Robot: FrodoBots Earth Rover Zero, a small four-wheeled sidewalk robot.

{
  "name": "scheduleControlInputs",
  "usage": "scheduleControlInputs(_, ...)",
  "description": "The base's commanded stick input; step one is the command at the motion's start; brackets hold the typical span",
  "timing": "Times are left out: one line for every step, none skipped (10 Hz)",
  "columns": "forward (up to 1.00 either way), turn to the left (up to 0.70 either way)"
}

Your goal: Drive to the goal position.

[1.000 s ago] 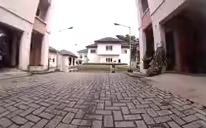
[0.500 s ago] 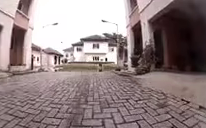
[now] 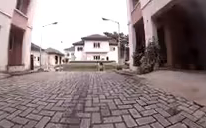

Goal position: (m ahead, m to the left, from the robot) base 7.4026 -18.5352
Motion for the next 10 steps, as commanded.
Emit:
scheduleControlInputs(0.5, 0.0)
scheduleControlInputs(0.5, 0.0)
scheduleControlInputs(0.5, 0.0)
scheduleControlInputs(0.5, 0.0)
scheduleControlInputs(0.5, 0.0)
scheduleControlInputs(0.5, 0.0)
scheduleControlInputs(0.5, 0.0)
scheduleControlInputs(0.5, 0.0)
scheduleControlInputs(0.5, 0.0)
scheduleControlInputs(0.5, 0.0)
